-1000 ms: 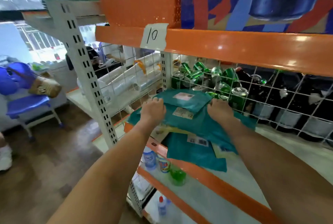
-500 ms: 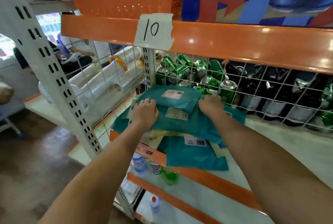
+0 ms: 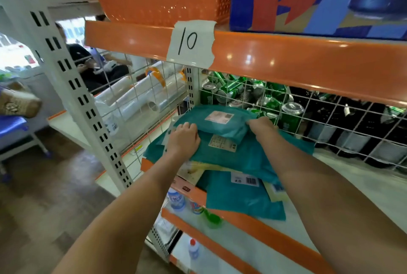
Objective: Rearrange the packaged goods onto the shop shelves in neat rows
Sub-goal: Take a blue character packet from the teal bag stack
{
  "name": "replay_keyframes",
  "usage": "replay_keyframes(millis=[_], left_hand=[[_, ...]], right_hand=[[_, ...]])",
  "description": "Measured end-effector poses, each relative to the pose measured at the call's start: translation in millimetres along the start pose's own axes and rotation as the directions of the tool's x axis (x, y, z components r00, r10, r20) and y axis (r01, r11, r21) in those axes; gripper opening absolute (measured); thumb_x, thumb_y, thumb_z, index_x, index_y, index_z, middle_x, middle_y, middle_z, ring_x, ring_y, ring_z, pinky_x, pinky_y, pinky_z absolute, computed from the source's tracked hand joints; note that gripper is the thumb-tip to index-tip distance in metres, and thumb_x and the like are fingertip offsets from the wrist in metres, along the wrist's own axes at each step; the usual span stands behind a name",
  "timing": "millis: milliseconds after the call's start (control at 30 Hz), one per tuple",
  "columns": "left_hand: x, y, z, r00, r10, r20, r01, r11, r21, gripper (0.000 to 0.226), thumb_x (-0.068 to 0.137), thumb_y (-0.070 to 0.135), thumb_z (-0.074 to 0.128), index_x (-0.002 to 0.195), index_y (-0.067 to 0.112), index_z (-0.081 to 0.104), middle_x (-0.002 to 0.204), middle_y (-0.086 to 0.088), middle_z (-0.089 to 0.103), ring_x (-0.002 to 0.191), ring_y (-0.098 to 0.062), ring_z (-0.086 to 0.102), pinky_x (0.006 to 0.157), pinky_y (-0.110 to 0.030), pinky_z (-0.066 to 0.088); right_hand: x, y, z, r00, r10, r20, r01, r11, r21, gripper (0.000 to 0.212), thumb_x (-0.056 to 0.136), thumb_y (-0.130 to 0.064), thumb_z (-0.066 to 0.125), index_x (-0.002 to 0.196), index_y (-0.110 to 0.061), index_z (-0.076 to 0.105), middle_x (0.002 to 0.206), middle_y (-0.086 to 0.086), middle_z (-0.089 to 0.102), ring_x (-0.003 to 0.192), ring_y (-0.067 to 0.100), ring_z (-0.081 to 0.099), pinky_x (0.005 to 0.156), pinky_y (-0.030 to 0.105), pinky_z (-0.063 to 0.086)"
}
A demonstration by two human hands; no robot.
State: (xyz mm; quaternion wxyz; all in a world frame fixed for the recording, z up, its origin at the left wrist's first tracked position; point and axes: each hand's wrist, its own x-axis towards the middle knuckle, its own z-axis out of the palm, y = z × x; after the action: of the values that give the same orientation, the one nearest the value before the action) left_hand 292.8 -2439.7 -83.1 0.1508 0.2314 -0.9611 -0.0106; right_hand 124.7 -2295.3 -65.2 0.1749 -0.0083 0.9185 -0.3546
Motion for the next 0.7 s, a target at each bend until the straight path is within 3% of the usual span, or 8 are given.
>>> replay_keyframes(millis=[167, 400, 700], left_hand=[[-2.1, 4.1, -0.3, 0.999, -0.035, 0.001, 0.035, 0.999, 0.004, 0.026, 0.099, 0.028, 0.036, 0.110, 0.011, 0.052, 0.111, -0.008, 0.056, 0.103, -0.025, 0.053, 0.085, -0.033, 0.041], [-6.7, 7.9, -2.4, 0.997, -0.070, -0.010, 0.070, 0.997, -0.009, 0.026, 0.098, 0.029, 0.036, 0.110, 0.012, 0.052, 0.109, -0.008, 0.056, 0.100, -0.024, 0.054, 0.081, -0.033, 0.042], [-8.1, 0.6, -7.9, 0.999, -0.020, 0.028, 0.020, 1.000, -0.002, 0.031, 0.097, 0.030, 0.037, 0.115, 0.011, 0.053, 0.115, -0.009, 0.056, 0.106, -0.025, 0.053, 0.086, -0.035, 0.043]], right_hand=[[-1.3, 10.0, 0.4, 0.999, -0.034, 0.028, 0.032, 0.997, 0.064, 0.058, 0.081, -0.046, 0.061, 0.119, -0.002, 0.056, 0.118, 0.012, 0.054, 0.117, 0.034, 0.043, 0.100, 0.046, 0.041], [-21.5, 18.9, -4.7, 0.996, -0.066, -0.054, 0.061, 0.994, -0.091, 0.062, 0.088, -0.049, 0.049, 0.134, -0.007, 0.049, 0.139, 0.015, 0.039, 0.126, 0.034, 0.034, 0.107, 0.042, 0.031], [-60.6, 35.4, 6.8, 0.983, -0.057, -0.175, 0.043, 0.995, -0.086, 0.061, 0.088, -0.045, 0.049, 0.131, -0.002, 0.048, 0.136, 0.018, 0.039, 0.124, 0.034, 0.037, 0.104, 0.038, 0.034]])
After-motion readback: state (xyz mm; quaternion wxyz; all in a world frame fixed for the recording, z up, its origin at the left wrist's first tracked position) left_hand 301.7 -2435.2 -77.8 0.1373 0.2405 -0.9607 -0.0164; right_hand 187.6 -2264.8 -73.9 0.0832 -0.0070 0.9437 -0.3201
